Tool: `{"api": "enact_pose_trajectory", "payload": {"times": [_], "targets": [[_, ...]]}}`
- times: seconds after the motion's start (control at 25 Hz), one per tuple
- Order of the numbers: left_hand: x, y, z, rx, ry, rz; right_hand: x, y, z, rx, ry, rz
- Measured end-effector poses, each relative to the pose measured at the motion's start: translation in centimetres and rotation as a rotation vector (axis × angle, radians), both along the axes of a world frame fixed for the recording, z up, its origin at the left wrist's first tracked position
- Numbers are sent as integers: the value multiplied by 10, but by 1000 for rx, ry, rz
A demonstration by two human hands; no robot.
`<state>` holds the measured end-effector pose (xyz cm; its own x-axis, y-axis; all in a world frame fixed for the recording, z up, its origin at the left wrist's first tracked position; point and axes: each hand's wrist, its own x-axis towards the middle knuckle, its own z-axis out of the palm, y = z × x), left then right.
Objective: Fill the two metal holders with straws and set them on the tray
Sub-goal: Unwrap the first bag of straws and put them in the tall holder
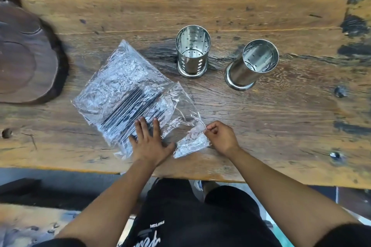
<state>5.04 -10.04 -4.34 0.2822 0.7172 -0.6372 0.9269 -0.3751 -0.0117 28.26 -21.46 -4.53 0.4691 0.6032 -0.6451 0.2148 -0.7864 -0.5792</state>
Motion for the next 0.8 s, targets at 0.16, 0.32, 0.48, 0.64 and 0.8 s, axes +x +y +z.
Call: {"api": "enact_pose_trajectory", "payload": {"times": [0.16,0.32,0.48,0.64,0.8], "targets": [[-9,29,0,-28,-26,-36,-9,13,-4,-27,40,-2],[-20,34,5,52,-225,-13,-9,8,-3,-20,103,-26],[-10,14,9,279,-211,-90,6,-13,-1,54,-397,151],[5,10,-10,241,-211,-318,21,-18,-11,0,-594,273],[8,16,-36,229,-275,-353,16,-19,-20,27,-547,222]]}}
